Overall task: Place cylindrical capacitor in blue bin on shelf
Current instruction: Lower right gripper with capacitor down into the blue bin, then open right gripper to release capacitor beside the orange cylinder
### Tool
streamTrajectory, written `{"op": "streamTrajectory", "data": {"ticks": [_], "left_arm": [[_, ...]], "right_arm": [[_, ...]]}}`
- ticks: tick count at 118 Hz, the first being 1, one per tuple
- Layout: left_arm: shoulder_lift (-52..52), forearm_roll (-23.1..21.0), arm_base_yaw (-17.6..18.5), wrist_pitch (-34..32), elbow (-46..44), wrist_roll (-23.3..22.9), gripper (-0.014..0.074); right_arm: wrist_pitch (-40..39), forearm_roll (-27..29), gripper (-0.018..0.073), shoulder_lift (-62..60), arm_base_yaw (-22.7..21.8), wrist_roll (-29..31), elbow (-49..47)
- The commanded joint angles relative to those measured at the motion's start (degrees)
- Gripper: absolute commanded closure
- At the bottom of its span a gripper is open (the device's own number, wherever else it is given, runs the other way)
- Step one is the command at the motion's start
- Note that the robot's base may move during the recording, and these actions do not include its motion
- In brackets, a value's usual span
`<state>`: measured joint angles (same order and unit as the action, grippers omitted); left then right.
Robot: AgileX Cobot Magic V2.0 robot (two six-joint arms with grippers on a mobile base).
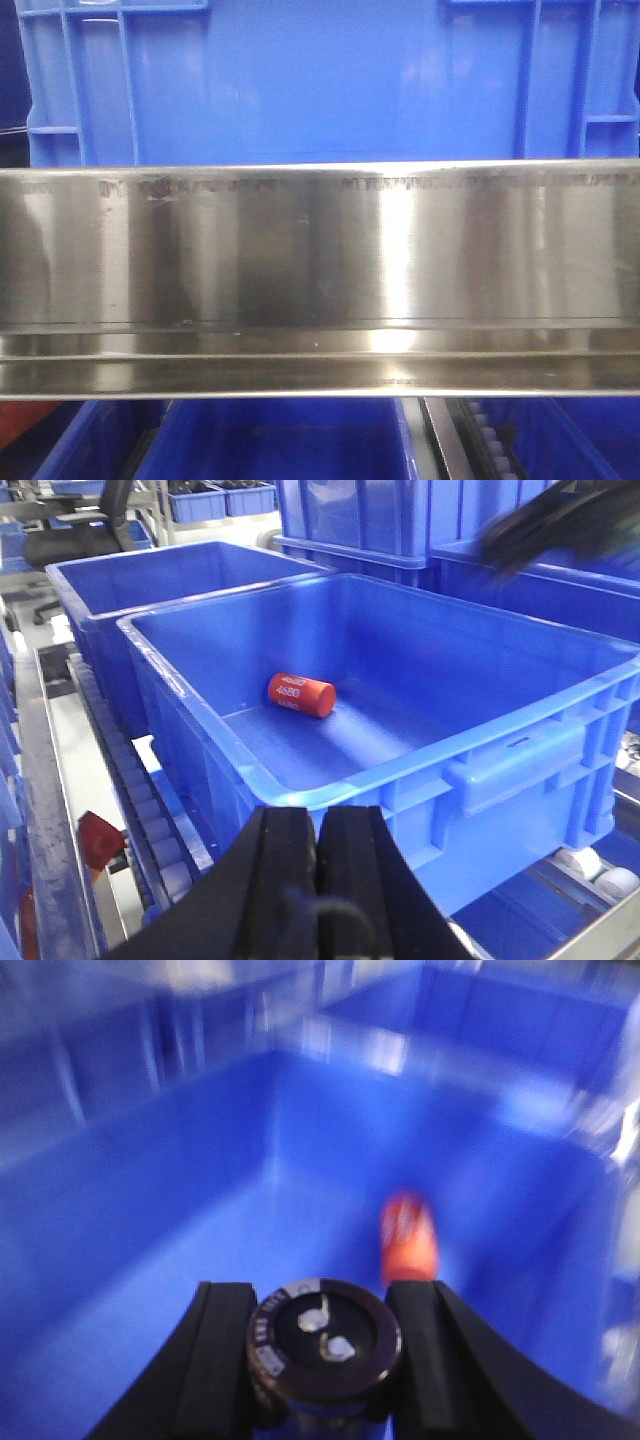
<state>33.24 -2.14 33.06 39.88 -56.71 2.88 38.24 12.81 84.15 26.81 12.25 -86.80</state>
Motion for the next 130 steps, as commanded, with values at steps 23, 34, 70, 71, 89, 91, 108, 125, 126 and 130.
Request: {"op": "streamTrajectory", "data": {"ticks": [23, 34, 70, 71, 89, 91, 108, 125, 126, 130], "left_arm": [[-0.4, -0.6, -0.1, -0.6, 0.2, -0.5, 0.0707], [-0.4, -0.6, -0.1, -0.6, 0.2, -0.5, 0.0707], [-0.4, -0.6, -0.1, -0.6, 0.2, -0.5, 0.0707], [-0.4, -0.6, -0.1, -0.6, 0.2, -0.5, 0.0707], [-0.4, -0.6, -0.1, -0.6, 0.2, -0.5, 0.0707], [-0.4, -0.6, -0.1, -0.6, 0.2, -0.5, 0.0707], [-0.4, -0.6, -0.1, -0.6, 0.2, -0.5, 0.0707], [-0.4, -0.6, -0.1, -0.6, 0.2, -0.5, 0.0707], [-0.4, -0.6, -0.1, -0.6, 0.2, -0.5, 0.0707], [-0.4, -0.6, -0.1, -0.6, 0.2, -0.5, 0.0707]], "right_arm": [[3.7, -0.2, 0.072, 8.0, 0.2, 0.5, -0.5], [4.3, 0.5, 0.072, 8.4, 0.2, 0.5, -0.5], [4.6, 1.3, 0.072, 8.0, 0.2, 0.8, -0.5], [4.6, 1.5, 0.072, 8.0, 0.2, 0.8, -0.5], [4.6, 2.6, 0.058, 7.8, 0.2, 0.8, -0.5], [4.6, 2.6, 0.0539, 7.8, 0.2, 0.8, -0.5], [4.7, 2.7, 0.0022, 7.8, 0.2, 0.8, -0.5], [5.1, 2.8, -0.0012, 7.7, 0.2, 0.9, -0.5], [5.1, 2.8, -0.0012, 7.6, 0.2, 0.9, -0.5], [5.1, 3.1, -0.0012, 7.5, 0.2, 0.9, -0.5]]}}
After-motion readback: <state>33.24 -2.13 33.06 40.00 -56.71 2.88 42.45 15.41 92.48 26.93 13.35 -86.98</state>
